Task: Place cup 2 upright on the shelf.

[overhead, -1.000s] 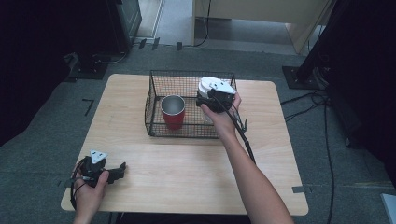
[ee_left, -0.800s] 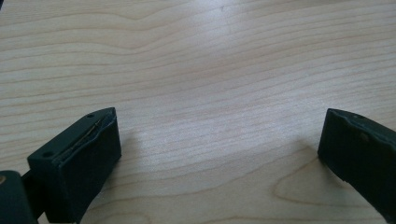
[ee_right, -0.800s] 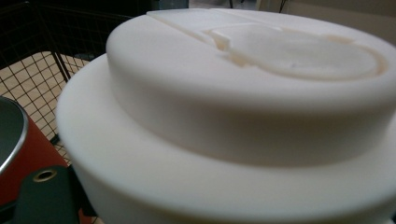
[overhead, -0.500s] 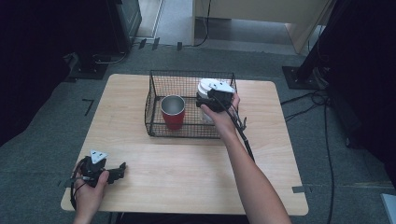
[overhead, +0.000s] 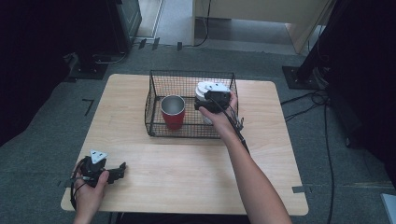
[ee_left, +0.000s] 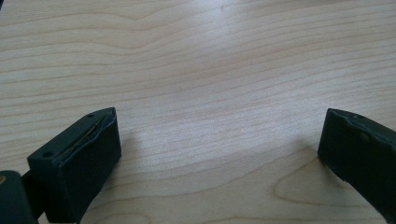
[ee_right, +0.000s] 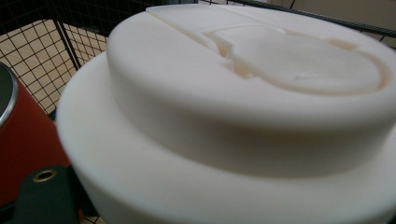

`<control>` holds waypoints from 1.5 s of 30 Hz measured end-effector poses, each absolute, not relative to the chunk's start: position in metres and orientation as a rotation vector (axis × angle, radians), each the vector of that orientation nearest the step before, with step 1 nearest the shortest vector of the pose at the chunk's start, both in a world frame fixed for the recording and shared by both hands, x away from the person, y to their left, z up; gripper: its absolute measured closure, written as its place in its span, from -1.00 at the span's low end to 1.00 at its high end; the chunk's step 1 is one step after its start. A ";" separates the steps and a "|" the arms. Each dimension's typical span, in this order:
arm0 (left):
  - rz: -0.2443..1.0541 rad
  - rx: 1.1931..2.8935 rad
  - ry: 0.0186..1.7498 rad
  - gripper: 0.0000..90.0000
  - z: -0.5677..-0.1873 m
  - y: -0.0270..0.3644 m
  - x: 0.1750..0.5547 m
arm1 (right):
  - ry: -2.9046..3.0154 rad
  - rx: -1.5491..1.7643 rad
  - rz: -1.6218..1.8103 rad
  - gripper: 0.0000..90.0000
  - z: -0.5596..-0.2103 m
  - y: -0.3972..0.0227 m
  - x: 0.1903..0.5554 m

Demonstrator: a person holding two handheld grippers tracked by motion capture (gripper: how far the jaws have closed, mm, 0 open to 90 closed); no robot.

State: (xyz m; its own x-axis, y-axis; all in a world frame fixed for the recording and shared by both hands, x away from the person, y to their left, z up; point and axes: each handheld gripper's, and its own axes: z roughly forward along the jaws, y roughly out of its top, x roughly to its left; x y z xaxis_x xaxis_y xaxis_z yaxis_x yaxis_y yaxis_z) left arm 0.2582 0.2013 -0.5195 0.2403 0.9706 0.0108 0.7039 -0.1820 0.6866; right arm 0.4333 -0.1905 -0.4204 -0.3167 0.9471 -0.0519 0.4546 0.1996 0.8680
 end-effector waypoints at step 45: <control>0.619 1.958 1.525 -1.00 -0.520 0.201 0.258 | 1.847 1.374 0.897 -0.82 -0.417 -0.188 0.386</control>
State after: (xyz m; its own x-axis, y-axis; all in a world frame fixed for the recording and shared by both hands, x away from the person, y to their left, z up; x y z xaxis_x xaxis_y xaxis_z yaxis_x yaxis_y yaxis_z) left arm 0.2582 0.2013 -0.5196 0.2403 0.9706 0.0113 0.7039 -0.1823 0.6865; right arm 0.3863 -0.1884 -0.4173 -0.2314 0.9672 -0.1046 0.5157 0.2131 0.8299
